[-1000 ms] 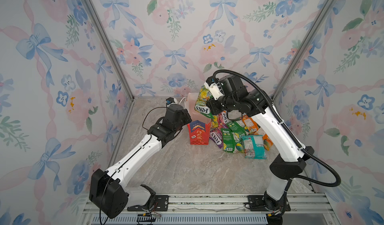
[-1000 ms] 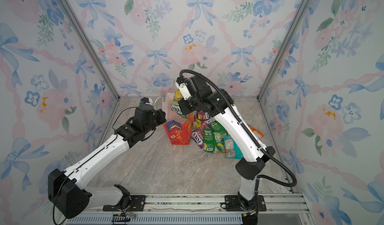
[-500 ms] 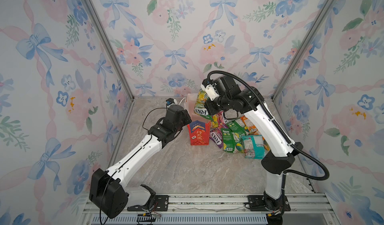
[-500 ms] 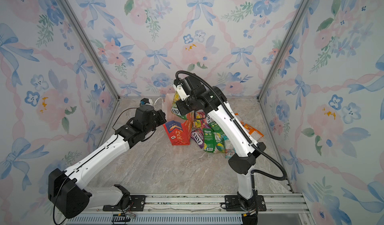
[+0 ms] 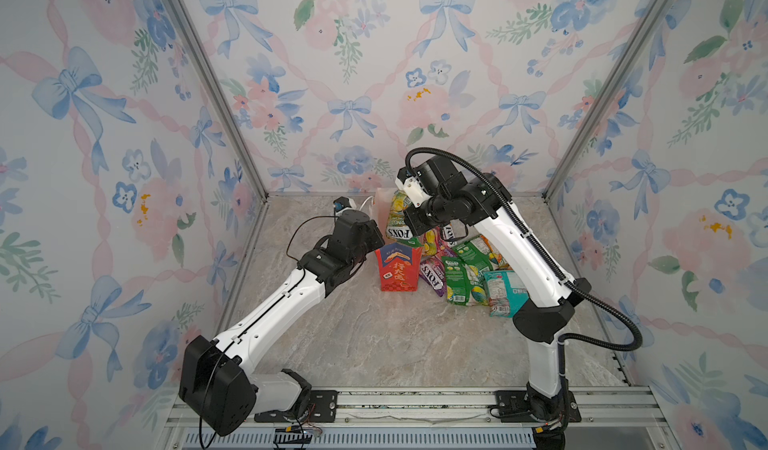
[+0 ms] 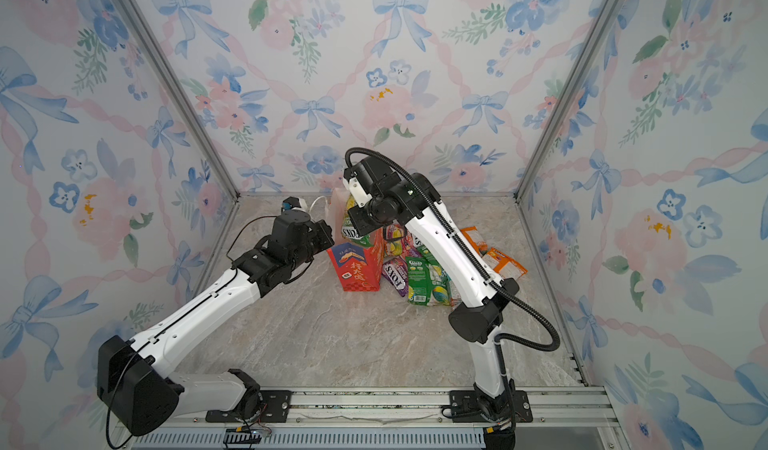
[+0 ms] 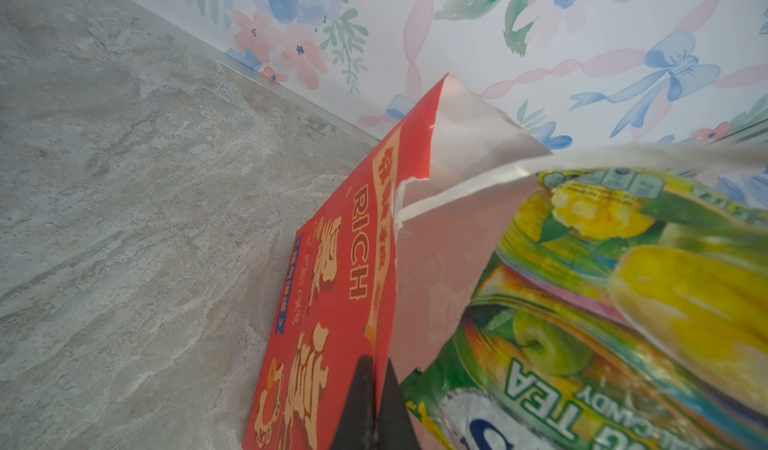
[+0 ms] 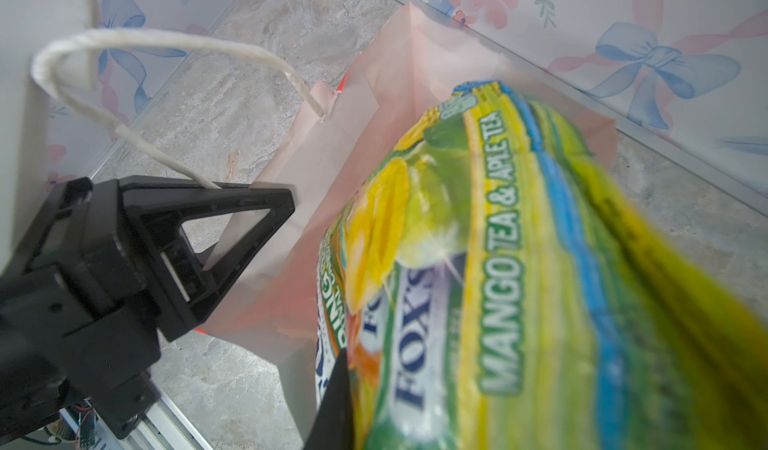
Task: Place the snacks into the paper bag
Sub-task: 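Lift the green candy bag with the right gripper and carry it over the paper bag, then lower the green candy bag into the paper bag and open the right gripper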
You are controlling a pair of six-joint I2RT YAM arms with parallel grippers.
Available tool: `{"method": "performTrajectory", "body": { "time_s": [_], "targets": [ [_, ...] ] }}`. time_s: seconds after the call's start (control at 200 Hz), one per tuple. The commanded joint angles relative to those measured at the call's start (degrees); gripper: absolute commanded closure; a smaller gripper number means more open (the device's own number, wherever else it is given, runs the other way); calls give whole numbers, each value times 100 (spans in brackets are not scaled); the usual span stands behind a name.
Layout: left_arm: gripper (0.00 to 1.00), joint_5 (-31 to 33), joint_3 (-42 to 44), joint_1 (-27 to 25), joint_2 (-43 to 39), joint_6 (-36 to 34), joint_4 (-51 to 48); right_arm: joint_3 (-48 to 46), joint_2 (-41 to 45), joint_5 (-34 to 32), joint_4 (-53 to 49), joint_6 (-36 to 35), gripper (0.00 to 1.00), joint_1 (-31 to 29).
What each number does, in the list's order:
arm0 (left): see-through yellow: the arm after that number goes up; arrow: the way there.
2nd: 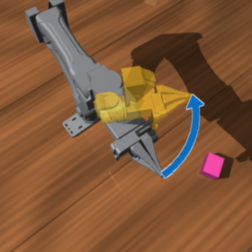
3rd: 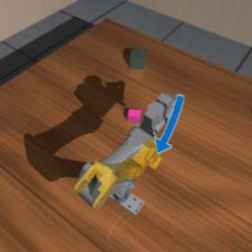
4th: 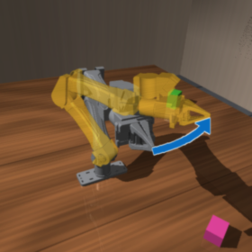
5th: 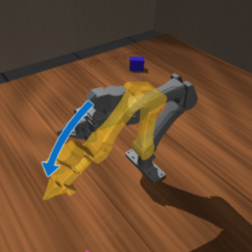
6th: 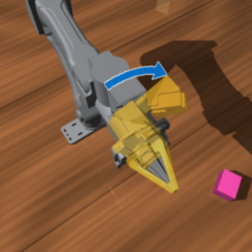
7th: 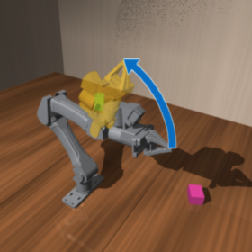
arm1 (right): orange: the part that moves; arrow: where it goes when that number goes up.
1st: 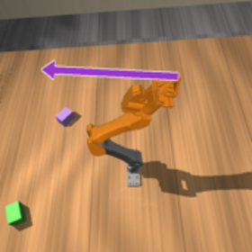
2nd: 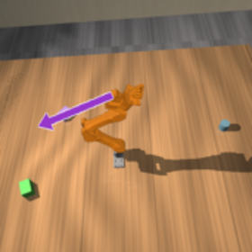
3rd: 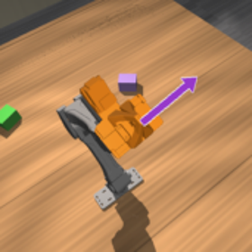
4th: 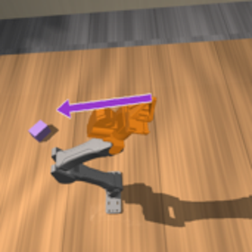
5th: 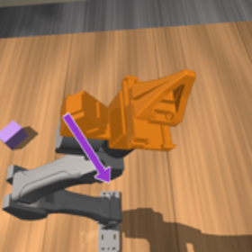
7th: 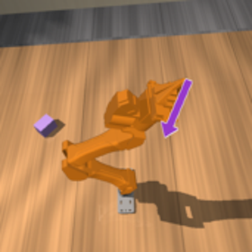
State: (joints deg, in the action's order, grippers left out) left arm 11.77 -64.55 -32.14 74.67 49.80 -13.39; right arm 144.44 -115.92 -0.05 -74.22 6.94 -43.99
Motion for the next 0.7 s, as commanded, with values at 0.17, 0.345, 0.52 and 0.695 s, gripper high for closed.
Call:
{"method": "performTrajectory", "body": {
  "time_s": [0.17,0.345,0.52,0.695],
  "targets": [
    [100,90,-57,-60,-25,3,63,225,-197,408,-5,151,100,-18],
    [100,106,-15,-69,-58,10,69,220,-309,608,43,197,100,32],
    [100,133,17,-66,-67,12,71,216,-413,783,144,263,100,83],
    [100,169,48,-72,-102,12,64,225,-549,856,154,316,100,121]
  ]
}}
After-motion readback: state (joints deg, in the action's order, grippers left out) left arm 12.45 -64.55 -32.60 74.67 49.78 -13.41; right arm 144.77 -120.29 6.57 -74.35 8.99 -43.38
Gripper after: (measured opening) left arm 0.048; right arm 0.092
